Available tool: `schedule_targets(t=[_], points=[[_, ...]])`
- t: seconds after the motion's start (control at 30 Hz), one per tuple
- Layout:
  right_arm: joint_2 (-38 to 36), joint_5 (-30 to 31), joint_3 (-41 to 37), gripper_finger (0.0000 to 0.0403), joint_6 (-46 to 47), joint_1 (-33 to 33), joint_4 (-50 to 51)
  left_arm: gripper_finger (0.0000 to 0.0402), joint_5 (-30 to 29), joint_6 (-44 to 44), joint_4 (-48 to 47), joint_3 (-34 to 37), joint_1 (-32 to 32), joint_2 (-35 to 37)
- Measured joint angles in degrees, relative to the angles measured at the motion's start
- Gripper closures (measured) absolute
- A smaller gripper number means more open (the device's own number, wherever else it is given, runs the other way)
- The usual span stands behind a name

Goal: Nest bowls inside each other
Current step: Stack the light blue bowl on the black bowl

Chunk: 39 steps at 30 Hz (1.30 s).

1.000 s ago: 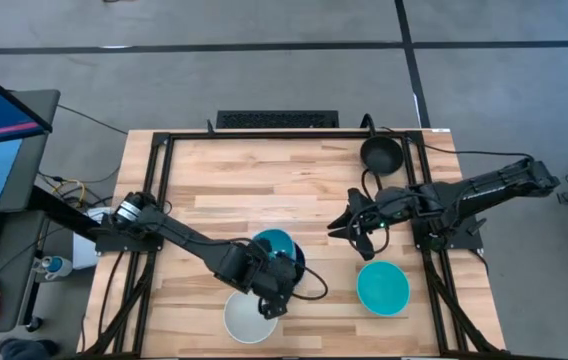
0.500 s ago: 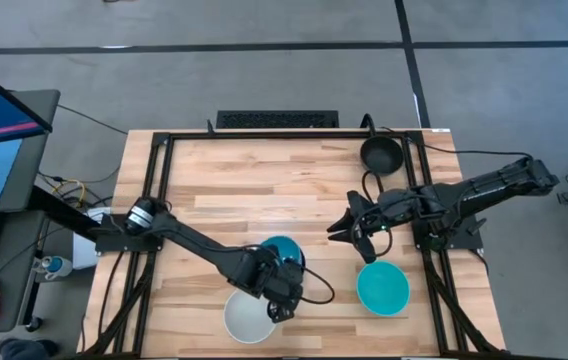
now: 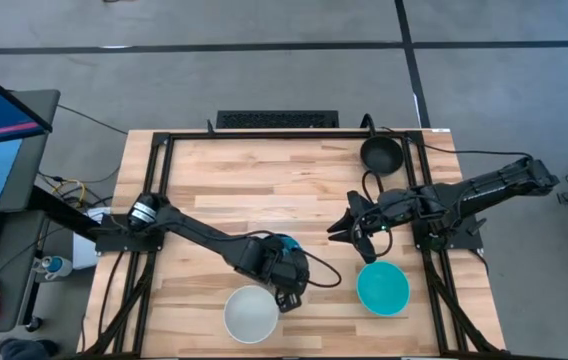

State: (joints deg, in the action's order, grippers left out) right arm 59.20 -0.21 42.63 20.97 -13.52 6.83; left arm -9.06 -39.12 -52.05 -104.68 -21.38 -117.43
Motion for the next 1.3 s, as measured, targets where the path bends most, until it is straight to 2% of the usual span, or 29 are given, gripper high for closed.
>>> schedule_targets(t=[0.2, 0.33, 0.53, 0.77, 0.97, 1.17, 1.3], points=[[0.0, 0.0, 0.0, 0.0278, -0.4, 0.0, 0.0, 0.0296, -0.4, -0.5, 0.8, 0.0, 0.5, -0.8], [0.0, 0.0, 0.0, 0.0278, -0.4, 0.0, 0.4, 0.0287, 0.4, -2.2, 1.9, 0.1, 0.5, -1.9], [0.0, 0.0, 0.0, 0.0278, -1.5, 0.1, 0.4, 0.0306, 1.4, -4.1, 1.5, 0.1, 0.1, -1.9], [0.0, 0.0, 0.0, 0.0278, -1.5, 0.3, 0.4, 0.0336, 5.4, -4.5, 1.4, -0.6, -0.5, -1.7], [0.0, 0.0, 0.0, 0.0278, -1.5, 0.5, 0.4, 0.0339, 5.2, -3.3, -1.2, -3.5, -0.5, -1.7], [0.0, 0.0, 0.0, 0.0278, -1.5, 0.5, 0.4, 0.0333, 2.3, -2.0, -7.1, -7.8, -0.5, -1.6], [0.0, 0.0, 0.0, 0.0278, -1.5, 0.5, 0.4, 0.0341, 2.1, -2.0, -7.5, -8.1, -0.5, -1.5]])
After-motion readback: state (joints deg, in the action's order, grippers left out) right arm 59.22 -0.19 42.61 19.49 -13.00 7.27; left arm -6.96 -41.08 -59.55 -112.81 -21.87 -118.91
